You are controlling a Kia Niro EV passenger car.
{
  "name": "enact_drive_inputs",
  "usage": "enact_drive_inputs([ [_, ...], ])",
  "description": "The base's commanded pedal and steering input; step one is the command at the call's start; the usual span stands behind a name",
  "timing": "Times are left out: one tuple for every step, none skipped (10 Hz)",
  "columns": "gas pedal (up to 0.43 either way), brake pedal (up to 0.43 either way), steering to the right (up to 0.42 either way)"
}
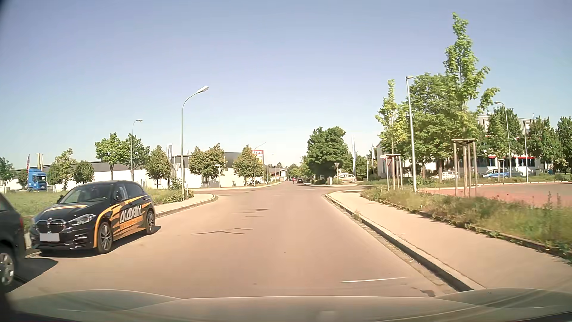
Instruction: Follow the waypoints while adhering to traffic rules and regulations
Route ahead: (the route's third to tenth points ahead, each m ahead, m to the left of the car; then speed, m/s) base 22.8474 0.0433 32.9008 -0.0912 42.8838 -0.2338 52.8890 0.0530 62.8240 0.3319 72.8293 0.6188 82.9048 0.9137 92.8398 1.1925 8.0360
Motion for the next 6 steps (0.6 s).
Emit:
enact_drive_inputs([
  [0.000, 0.226, -0.009],
  [0.000, 0.213, -0.008],
  [0.000, 0.183, -0.008],
  [0.000, 0.140, -0.008],
  [0.000, 0.128, -0.008],
  [0.000, 0.134, -0.008],
])
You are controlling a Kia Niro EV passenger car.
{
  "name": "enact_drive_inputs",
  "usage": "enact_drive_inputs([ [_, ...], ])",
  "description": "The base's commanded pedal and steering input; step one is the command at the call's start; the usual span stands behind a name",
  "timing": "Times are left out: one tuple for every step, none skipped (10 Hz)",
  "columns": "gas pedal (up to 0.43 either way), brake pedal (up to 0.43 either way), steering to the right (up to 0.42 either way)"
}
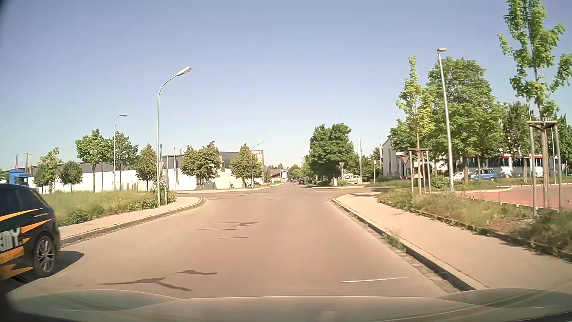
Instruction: Follow the waypoints while adhering to traffic rules and regulations
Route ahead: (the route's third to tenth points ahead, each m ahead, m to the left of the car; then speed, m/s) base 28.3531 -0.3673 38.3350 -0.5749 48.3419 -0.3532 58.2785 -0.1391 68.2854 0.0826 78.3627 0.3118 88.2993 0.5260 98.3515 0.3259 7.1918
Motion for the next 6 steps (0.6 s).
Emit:
enact_drive_inputs([
  [0.000, 0.134, -0.010],
  [0.000, 0.134, -0.011],
  [0.000, 0.134, -0.012],
  [0.000, 0.140, -0.012],
  [0.000, 0.146, -0.012],
  [0.000, 0.146, -0.012],
])
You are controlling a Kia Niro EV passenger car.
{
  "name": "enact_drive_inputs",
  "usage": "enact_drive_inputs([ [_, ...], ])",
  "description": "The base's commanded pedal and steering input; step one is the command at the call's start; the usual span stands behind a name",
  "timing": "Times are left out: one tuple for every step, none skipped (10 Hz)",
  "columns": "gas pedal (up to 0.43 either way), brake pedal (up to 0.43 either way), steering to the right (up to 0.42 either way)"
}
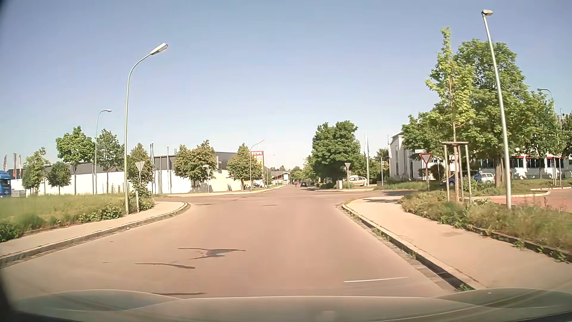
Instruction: Follow the waypoints while adhering to traffic rules and regulations
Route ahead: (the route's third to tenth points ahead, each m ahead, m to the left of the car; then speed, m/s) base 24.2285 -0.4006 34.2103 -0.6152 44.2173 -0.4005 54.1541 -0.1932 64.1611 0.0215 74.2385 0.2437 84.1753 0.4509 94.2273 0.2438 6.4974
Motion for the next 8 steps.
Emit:
enact_drive_inputs([
  [0.000, 0.146, -0.012],
  [0.000, 0.152, -0.012],
  [0.000, 0.146, -0.012],
  [0.000, 0.128, -0.012],
  [0.000, 0.091, -0.012],
  [0.000, 0.073, -0.012],
  [0.000, 0.073, -0.011],
  [0.000, 0.079, -0.011],
])
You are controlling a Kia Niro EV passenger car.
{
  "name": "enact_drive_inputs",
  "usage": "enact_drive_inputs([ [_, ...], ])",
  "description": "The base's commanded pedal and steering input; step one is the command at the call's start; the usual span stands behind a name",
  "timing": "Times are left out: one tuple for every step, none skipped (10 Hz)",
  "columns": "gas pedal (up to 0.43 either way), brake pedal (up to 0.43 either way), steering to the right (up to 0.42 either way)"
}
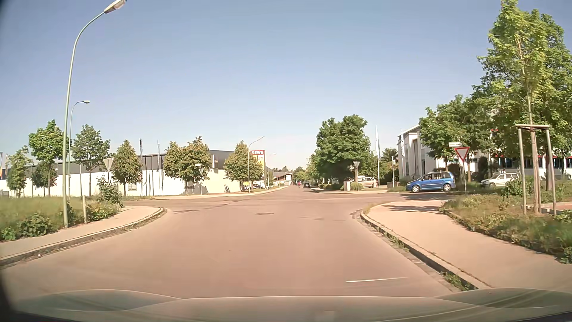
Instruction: Follow the waypoints while adhering to traffic rules and regulations
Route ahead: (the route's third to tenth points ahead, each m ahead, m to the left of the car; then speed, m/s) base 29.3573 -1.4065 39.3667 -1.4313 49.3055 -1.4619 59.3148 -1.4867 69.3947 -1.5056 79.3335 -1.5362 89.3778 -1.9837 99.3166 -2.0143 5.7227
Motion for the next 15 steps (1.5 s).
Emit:
enact_drive_inputs([
  [0.000, 0.122, -0.011],
  [0.000, 0.128, -0.011],
  [0.000, 0.122, -0.011],
  [0.000, 0.104, -0.009],
  [0.000, 0.079, -0.008],
  [0.000, 0.061, -0.004],
  [0.000, 0.073, -0.004],
  [0.000, 0.091, -0.003],
  [0.000, 0.091, -0.004],
  [0.000, 0.061, -0.003],
  [0.000, 0.030, -0.002],
  [0.000, 0.018, -0.001],
  [0.000, 0.037, 0.000],
  [0.000, 0.037, 0.001],
  [0.000, 0.000, 0.001],
])
